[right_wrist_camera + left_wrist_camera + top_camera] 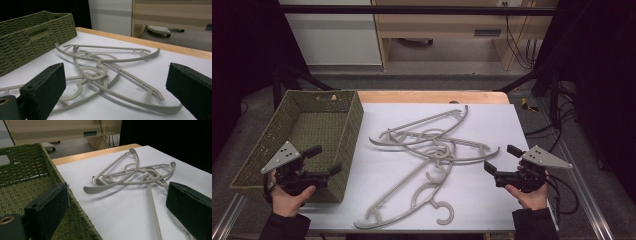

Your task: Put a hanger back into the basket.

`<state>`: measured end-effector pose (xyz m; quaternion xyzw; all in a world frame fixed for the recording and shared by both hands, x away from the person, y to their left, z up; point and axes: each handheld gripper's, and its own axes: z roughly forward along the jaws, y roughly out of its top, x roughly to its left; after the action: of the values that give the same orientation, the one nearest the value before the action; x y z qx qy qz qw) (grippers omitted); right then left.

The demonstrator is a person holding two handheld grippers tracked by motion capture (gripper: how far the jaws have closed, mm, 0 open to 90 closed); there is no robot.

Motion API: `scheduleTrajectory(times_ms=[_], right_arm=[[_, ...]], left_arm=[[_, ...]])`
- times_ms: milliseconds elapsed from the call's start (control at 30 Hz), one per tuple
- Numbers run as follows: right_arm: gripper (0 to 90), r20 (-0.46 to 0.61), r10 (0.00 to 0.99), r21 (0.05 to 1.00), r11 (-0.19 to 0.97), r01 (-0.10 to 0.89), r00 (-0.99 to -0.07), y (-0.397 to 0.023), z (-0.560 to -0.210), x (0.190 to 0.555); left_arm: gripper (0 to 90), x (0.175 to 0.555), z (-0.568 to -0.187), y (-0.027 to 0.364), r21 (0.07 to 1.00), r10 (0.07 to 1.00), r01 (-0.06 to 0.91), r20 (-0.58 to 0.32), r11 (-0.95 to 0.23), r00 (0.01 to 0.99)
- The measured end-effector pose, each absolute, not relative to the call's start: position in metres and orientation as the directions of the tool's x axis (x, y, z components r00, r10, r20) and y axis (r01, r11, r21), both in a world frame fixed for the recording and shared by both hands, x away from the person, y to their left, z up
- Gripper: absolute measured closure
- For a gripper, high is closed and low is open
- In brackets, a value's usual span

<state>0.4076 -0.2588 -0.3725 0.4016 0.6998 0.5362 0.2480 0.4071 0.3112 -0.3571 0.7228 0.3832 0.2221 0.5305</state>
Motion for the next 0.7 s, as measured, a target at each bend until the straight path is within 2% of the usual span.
scheduleTrajectory(times_ms=[700], right_arm=[[3.3, 0.087, 0.819, 0.941, 0.12, 0.317, -0.568, -0.251, -0.376, 0.411]], left_arm=[[4.2, 0.424, -0.345, 0.272, 0.911, 0.715, 0.315, -0.031, -0.268, 0.698]])
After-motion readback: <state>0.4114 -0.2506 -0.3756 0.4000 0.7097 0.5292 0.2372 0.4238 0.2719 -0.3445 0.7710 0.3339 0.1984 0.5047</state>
